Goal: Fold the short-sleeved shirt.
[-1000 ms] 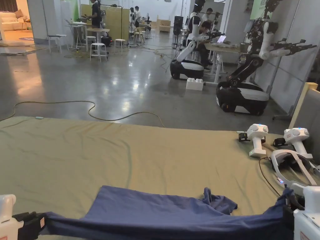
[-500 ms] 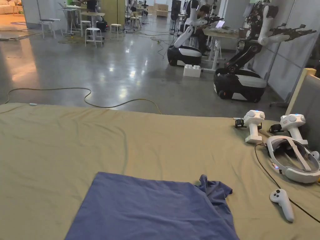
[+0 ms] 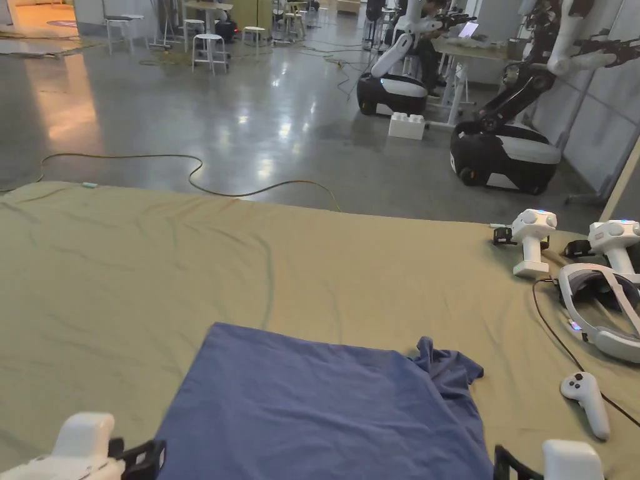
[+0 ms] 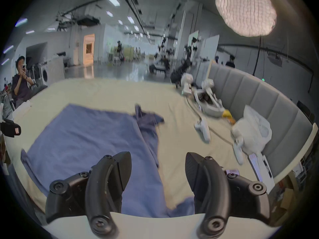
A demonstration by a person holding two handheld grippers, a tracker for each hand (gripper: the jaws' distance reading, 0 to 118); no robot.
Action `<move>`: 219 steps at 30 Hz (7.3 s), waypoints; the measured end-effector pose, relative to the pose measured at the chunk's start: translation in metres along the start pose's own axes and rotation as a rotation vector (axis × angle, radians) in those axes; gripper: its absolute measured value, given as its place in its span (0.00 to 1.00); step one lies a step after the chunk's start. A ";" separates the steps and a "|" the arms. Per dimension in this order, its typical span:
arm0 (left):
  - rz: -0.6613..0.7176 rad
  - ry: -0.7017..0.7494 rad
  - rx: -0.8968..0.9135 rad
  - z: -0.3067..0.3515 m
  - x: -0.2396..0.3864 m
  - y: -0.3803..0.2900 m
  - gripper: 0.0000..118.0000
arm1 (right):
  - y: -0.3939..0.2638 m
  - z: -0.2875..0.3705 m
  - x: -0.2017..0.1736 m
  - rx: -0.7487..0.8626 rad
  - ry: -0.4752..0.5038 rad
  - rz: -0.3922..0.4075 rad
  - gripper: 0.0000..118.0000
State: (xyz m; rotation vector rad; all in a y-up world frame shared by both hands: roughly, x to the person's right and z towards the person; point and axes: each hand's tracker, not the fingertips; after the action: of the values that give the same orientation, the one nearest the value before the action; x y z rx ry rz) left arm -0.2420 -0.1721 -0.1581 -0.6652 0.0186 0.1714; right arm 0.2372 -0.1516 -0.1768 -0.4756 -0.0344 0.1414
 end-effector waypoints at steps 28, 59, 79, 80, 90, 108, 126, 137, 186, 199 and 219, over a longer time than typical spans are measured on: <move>-0.006 0.067 0.211 -0.067 0.042 0.085 0.00 | 0.079 -0.035 -0.092 0.348 0.059 -0.079 0.00; -0.208 0.093 -0.444 -0.335 0.062 0.158 0.07 | 0.028 -0.172 0.011 -0.208 -0.091 -0.101 0.51; -0.136 0.024 -0.273 -0.229 0.022 0.148 0.06 | 0.030 -0.331 0.017 -0.611 0.095 -0.041 0.06; -0.133 0.025 -0.272 -0.228 0.024 0.145 0.06 | 0.030 -0.332 0.014 -0.602 0.081 -0.006 0.03; -0.094 0.017 -0.195 -0.183 0.007 0.152 0.06 | 0.057 -0.258 0.043 -0.373 0.007 -0.056 0.02; -0.059 0.010 0.122 -0.026 -0.014 0.237 0.06 | 0.212 -0.082 0.092 0.076 0.009 -0.028 0.02; -0.089 0.037 0.361 0.053 -0.005 0.420 0.06 | 0.405 -0.024 0.088 0.344 -0.016 -0.016 0.02; -0.092 0.066 0.416 0.055 -0.004 0.477 0.06 | 0.468 -0.045 0.081 0.375 -0.062 0.012 0.02; 0.063 0.032 -0.248 0.040 -0.071 -0.036 0.06 | -0.025 0.033 0.058 -0.366 -0.003 0.152 0.02; 0.054 0.068 -0.484 -0.003 -0.068 -0.066 0.24 | -0.095 -0.006 0.052 -0.617 -0.005 0.184 0.30; -0.086 0.080 0.327 0.041 0.031 0.044 0.40 | 0.042 0.034 -0.034 0.342 -0.037 -0.079 0.49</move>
State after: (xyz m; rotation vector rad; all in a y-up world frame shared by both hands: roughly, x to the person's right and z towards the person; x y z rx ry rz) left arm -0.2200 -0.1084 -0.1551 -0.3452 0.0932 0.0561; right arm 0.1957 -0.1040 -0.1664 -0.1297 -0.0638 0.0760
